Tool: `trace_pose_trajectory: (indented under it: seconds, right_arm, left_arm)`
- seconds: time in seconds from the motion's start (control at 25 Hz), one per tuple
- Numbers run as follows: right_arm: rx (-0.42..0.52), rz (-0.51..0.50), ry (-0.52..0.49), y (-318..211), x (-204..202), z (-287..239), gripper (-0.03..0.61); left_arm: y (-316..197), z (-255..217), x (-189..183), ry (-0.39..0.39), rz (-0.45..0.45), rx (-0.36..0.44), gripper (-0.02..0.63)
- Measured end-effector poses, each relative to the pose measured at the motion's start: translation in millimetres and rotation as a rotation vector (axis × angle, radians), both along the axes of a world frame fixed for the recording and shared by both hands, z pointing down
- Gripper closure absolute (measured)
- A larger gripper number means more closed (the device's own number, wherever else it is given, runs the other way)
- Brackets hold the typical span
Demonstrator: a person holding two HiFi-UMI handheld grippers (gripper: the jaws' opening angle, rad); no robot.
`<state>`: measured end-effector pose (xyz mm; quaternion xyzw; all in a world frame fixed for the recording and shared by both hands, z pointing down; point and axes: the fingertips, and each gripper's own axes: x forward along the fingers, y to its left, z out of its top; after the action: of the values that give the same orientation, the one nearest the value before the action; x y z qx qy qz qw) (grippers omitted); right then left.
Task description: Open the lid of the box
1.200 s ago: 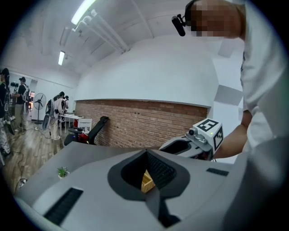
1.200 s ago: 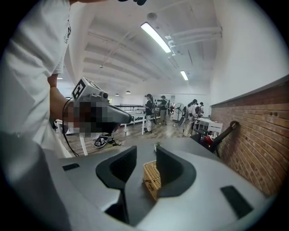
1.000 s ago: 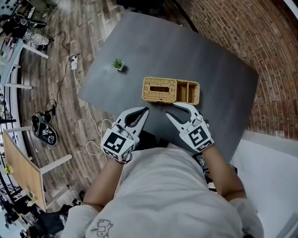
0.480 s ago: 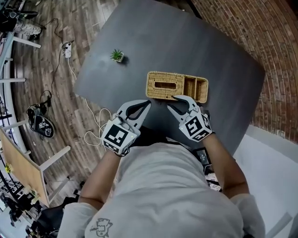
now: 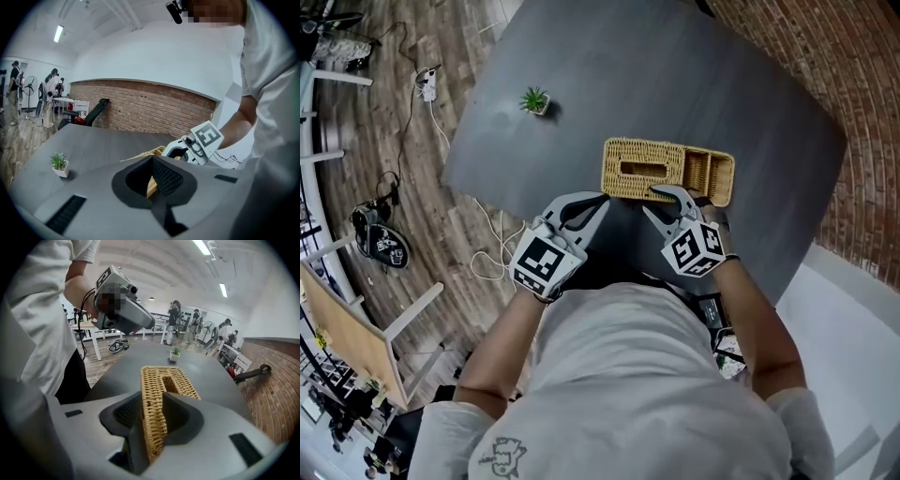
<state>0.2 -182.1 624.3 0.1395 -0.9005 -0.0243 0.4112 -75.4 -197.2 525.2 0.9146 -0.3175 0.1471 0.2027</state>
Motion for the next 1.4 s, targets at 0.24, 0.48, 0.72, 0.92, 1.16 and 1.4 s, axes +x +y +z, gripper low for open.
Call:
trace_pose_trajectory:
  seconds: [0.24,0.48,0.72,0.92,1.16,1.4]
  right_arm:
    - [0.048,-0.072,0.073,4,-2,15,0.433]
    - [0.121,-0.123,0.126,5,-3,23,0.431]
    - [0.188,-0.173,0.171,7,-3,24,0.436]
    - [0.206,-0.185,0.167,9,-3,23,0.468]
    - [0.230,-0.208,0.172,14,-2,20,0.511]
    - [0.248,-0.216,0.158,11,-4,9,0.518]
  left_arm:
    - [-7,12,0,0.010,0.014,-0.024,0.603]
    - [-10,19,1,0.016,0.023,-0.034,0.603]
    - [-8,23,0,0.021,0.018,-0.045,0.603]
    - [-5,23,-1,0.026,0.014,-0.052,0.603]
    - [4,30,-2,0.019,0.008,-0.080,0.603]
    - [4,25,-1,0.032,0.004,-0.066,0.603]
